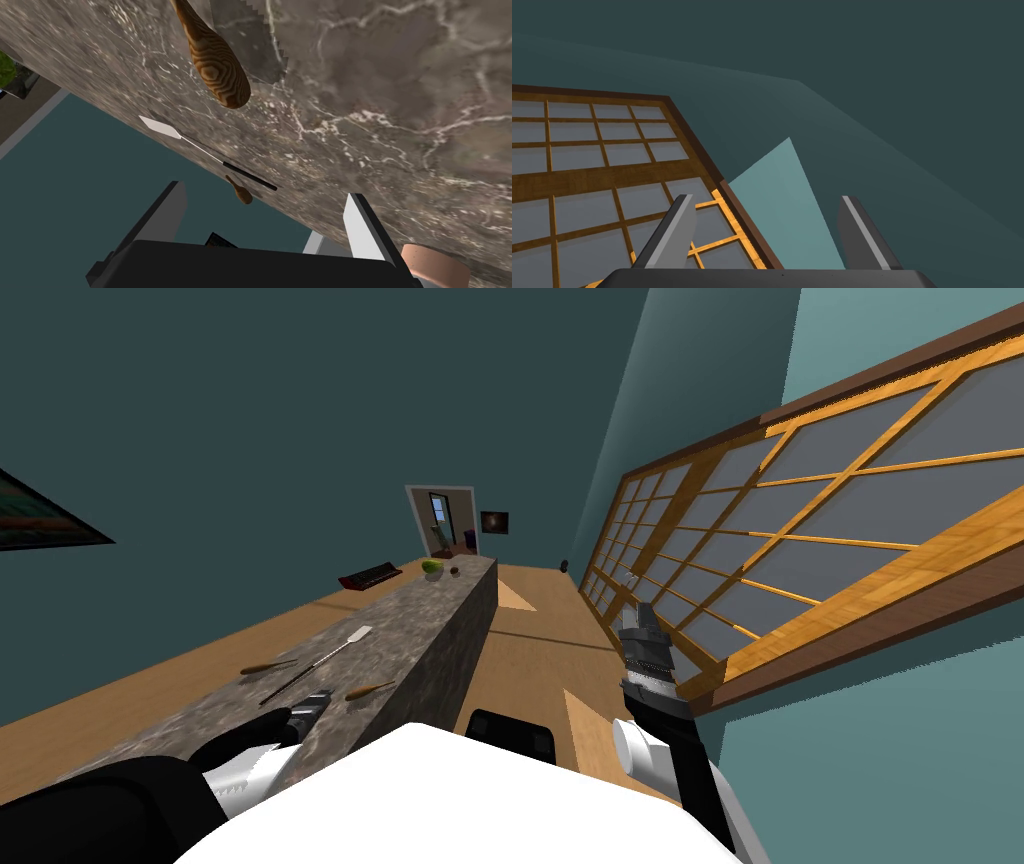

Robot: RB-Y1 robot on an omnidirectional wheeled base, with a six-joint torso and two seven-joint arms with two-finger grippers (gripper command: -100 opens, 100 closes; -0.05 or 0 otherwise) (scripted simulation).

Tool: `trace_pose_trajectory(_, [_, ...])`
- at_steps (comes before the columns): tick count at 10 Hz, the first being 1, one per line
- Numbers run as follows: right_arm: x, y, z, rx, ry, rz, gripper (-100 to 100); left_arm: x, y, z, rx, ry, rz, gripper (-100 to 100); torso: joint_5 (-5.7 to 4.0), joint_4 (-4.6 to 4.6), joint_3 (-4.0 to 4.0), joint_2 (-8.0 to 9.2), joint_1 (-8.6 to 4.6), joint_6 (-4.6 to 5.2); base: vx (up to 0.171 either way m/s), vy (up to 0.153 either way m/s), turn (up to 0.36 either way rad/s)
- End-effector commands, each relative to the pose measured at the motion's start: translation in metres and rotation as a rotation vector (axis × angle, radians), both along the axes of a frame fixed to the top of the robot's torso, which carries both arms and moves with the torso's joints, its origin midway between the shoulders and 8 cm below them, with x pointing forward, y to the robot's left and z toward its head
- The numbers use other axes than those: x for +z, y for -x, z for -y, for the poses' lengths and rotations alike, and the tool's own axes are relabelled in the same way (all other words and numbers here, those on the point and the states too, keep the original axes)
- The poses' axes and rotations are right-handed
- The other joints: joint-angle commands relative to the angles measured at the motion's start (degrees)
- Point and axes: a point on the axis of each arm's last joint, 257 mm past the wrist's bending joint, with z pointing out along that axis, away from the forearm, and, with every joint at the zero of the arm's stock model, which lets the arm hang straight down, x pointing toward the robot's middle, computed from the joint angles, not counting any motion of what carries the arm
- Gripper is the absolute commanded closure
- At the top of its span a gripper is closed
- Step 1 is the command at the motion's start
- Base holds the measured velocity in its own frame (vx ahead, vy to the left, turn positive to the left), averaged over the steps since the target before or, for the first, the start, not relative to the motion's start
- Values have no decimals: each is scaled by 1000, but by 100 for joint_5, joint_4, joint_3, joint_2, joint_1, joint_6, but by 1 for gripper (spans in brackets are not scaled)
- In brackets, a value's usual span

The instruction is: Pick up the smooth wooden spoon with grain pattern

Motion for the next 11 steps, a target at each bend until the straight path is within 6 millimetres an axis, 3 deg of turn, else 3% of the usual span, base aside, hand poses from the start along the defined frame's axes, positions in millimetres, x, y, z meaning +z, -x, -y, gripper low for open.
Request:
trace_pose_trajectory(1, [0,0,0,0,0,0,0,-6,11,5,24,25,-28,-100,0,0,0,0,0,0,67,39,-30])
trace_pose_trajectory(7, [0,0,0,0,0,0,0,-20,40,28,94,130,-100,-100,0,0,2,4,-1,-1,65,48,-31])
trace_pose_trajectory(11, [0,0,0,0,0,0,0,-29,55,56,132,226,-142,-100,2,-1,-2,-2,5,-1,84,58,-25])
